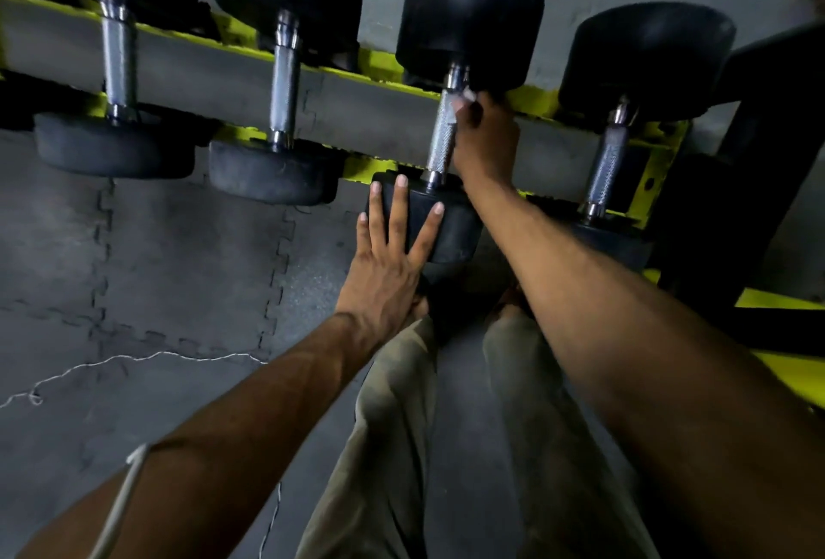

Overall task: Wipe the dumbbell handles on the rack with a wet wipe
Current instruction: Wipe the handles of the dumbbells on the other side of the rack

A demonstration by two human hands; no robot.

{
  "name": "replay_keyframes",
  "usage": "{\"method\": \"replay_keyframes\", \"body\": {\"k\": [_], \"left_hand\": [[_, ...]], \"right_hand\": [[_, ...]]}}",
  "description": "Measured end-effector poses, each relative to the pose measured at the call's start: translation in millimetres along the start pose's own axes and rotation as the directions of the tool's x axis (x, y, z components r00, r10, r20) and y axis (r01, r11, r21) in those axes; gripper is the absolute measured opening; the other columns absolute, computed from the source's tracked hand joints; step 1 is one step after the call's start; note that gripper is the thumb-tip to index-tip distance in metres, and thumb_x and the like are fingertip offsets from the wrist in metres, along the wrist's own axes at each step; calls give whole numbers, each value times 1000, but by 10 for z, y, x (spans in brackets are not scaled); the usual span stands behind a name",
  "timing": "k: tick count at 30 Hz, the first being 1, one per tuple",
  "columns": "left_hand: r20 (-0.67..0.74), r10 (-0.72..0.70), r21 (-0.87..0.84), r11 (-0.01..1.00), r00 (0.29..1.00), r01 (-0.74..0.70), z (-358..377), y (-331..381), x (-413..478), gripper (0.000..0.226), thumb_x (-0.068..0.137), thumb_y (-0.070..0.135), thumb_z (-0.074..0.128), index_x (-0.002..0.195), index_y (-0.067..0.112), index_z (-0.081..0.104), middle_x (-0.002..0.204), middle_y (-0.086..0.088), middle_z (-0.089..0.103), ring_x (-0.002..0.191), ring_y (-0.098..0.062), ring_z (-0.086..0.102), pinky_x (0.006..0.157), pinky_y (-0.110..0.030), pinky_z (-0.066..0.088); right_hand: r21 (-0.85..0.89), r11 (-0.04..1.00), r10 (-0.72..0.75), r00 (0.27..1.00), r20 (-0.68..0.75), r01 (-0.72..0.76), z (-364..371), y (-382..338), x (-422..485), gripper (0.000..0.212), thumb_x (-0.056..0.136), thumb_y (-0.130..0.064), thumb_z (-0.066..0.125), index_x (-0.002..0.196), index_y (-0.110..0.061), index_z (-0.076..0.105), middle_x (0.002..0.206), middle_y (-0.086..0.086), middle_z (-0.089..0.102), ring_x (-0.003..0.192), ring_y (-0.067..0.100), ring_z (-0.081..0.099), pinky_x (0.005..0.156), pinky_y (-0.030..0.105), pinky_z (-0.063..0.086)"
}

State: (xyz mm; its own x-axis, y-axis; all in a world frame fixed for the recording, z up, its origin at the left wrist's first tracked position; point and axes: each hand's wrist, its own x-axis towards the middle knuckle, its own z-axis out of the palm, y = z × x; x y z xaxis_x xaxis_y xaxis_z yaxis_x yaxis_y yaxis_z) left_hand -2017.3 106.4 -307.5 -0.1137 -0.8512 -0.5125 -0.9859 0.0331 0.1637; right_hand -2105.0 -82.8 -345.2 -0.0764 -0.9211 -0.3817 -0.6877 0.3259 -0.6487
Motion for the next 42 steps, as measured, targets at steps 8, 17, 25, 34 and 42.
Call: {"method": "replay_keyframes", "body": {"k": [8, 17, 25, 34, 42], "left_hand": [[31, -14, 35, 999, 999, 13, -38, -11, -13, 135, 83, 64, 70, 159, 19, -33, 164, -33, -29, 153, -57, -18, 124, -66, 22], [-115, 109, 27, 994, 987, -107, -265, 592, 8, 113, 84, 50, 65, 167, 8, 1, 170, -28, -13, 159, -44, -9, 128, -57, 12], [-37, 176, -97, 979, 984, -179, -105, 1832, 293, 122, 81, 53, 72, 168, 13, -4, 171, -26, -15, 159, -45, -6, 127, -55, 21], [183, 14, 2, 1000, 983, -14, -261, 2152, 354, 95, 105, 50, 38, 159, 10, -29, 161, -31, -35, 153, -55, -21, 128, -56, 10], [185, -14, -16, 1000, 983, 17, -261, 2222, 362, 114, 99, 57, 54, 157, 11, -32, 160, -31, -37, 152, -54, -24, 129, -57, 8]], "right_hand": [[-103, 991, 123, 918, 377, -90, -152, 398, -343, 29, 92, -28, 60, 74, -6, 67, 71, 4, 68, 72, 23, 64, 65, 38, 50], [-360, 756, -425, 828, 366, 547, -1323, 510, -63, 22, 97, -22, 55, 107, -21, 74, 102, 5, 76, 96, 30, 70, 77, 37, 51], [-313, 69, -485, 306, 819, 947, -2037, 1334, 433, 35, 90, -26, 58, 125, -27, 64, 117, 1, 72, 82, 31, 74, 56, 35, 58], [-378, 144, -269, 403, 874, 915, -1909, 1126, 252, 21, 93, -26, 54, 107, -28, 70, 108, 1, 70, 101, 29, 69, 63, 29, 37], [-419, 746, -280, 814, 509, 518, -1915, 1501, 133, 11, 85, -26, 70, 90, -19, 62, 93, 5, 71, 86, 30, 67, 70, 35, 54]]}}
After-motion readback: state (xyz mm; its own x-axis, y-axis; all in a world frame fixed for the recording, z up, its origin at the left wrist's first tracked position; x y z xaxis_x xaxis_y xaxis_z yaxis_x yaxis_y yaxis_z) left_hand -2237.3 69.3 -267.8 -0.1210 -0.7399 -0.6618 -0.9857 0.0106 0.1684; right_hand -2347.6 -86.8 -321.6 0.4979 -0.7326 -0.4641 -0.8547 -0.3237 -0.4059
